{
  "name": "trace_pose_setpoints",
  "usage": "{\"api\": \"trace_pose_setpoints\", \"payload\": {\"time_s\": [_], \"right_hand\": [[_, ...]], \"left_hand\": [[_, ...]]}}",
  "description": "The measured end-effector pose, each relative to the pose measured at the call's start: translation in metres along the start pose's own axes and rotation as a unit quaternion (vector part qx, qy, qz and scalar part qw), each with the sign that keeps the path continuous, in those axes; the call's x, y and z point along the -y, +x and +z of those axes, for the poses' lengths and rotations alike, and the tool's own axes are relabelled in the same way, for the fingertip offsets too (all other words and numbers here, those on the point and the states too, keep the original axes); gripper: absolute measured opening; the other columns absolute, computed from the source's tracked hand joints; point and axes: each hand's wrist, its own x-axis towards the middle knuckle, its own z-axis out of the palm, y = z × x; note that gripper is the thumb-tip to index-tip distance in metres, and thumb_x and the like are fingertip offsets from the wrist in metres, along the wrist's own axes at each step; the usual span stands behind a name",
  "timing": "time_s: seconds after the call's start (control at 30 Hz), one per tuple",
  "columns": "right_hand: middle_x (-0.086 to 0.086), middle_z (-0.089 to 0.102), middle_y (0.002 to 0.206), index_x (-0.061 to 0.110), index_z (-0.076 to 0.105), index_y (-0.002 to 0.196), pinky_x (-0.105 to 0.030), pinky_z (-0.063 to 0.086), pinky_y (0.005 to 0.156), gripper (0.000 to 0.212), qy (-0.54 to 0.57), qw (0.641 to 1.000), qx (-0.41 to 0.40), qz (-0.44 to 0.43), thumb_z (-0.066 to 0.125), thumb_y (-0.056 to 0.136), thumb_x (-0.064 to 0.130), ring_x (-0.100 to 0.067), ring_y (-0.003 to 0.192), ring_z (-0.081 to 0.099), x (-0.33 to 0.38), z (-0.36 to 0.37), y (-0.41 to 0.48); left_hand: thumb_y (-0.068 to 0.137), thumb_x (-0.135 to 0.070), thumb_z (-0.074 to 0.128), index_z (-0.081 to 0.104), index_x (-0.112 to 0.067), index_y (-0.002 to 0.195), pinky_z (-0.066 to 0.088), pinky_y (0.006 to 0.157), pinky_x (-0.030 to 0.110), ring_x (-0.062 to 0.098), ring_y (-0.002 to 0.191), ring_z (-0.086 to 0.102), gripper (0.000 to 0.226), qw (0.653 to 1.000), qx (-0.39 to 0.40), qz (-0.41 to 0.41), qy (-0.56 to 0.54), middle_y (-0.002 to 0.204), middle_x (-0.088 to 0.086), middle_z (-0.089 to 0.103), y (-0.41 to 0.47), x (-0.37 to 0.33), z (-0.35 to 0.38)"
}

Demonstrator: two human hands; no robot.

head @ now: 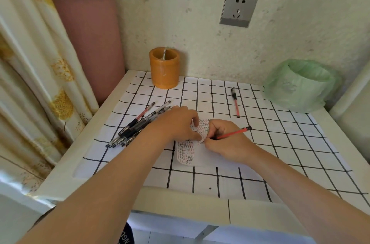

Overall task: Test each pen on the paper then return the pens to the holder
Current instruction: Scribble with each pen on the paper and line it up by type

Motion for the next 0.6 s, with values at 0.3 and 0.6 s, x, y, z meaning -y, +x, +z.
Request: {"api": "trace_pose_setpoints", "payload": {"time_s": [0.3,0.6], "right_hand": [[0.006,0.057,0.062,0.015,0.054,0.065,-0.023,0.039,0.053,0.023,-0.046,0.999,0.012,0.000,0.068,0.074,-0.001,-0.005,0.056,0.047,-0.0015,0.0014,0.0032],[0.004,0.051,0.060,0.006,0.052,0.067,-0.023,0.034,0.050,0.018,-0.054,0.999,-0.004,-0.004,0.067,0.073,-0.001,-0.004,0.053,0.042,-0.0038,0.0029,0.0008]], "left_hand": [[0.072,-0.054,0.077,0.060,-0.035,0.102,0.048,0.087,0.037,0.015,0.104,0.047,0.039,1.000,-0.004,0.009,-0.002,0.102,-0.008,0.053,0.0014,0.0023,0.0033],[0.071,-0.058,0.077,0.059,-0.035,0.103,0.043,0.082,0.033,0.016,0.103,0.046,0.044,1.000,-0.016,0.009,0.009,0.103,-0.008,0.053,0.0021,0.0022,0.0065]]}}
